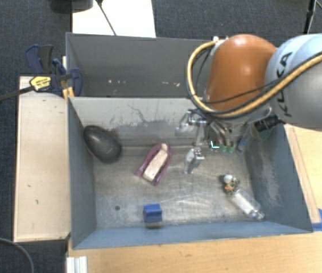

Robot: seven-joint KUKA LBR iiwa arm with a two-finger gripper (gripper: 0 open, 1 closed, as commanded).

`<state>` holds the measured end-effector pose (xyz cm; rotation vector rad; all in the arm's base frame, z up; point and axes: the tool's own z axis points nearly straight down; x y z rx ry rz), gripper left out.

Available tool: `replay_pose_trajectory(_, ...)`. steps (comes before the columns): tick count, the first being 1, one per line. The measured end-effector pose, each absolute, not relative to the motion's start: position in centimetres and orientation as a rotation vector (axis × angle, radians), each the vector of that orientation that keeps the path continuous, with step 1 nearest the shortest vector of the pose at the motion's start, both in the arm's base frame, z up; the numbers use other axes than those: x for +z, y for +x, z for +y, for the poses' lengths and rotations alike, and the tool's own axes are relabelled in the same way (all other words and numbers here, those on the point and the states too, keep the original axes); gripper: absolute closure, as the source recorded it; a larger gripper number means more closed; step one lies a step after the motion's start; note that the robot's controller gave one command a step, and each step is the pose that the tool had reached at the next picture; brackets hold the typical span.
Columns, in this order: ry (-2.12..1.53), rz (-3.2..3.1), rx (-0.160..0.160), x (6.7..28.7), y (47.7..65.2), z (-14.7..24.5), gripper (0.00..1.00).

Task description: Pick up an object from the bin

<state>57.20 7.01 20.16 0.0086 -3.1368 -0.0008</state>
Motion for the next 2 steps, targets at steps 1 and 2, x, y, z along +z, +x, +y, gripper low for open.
replay_pose_trajectory(1, -0.006, -3.166, -0.006, 9.6, 55.5, 8.6, 0.00)
replay_pose_trajectory(2, 0.537, -3.103, -0.003, 11.6, 57.1, 13.0, 0.00)
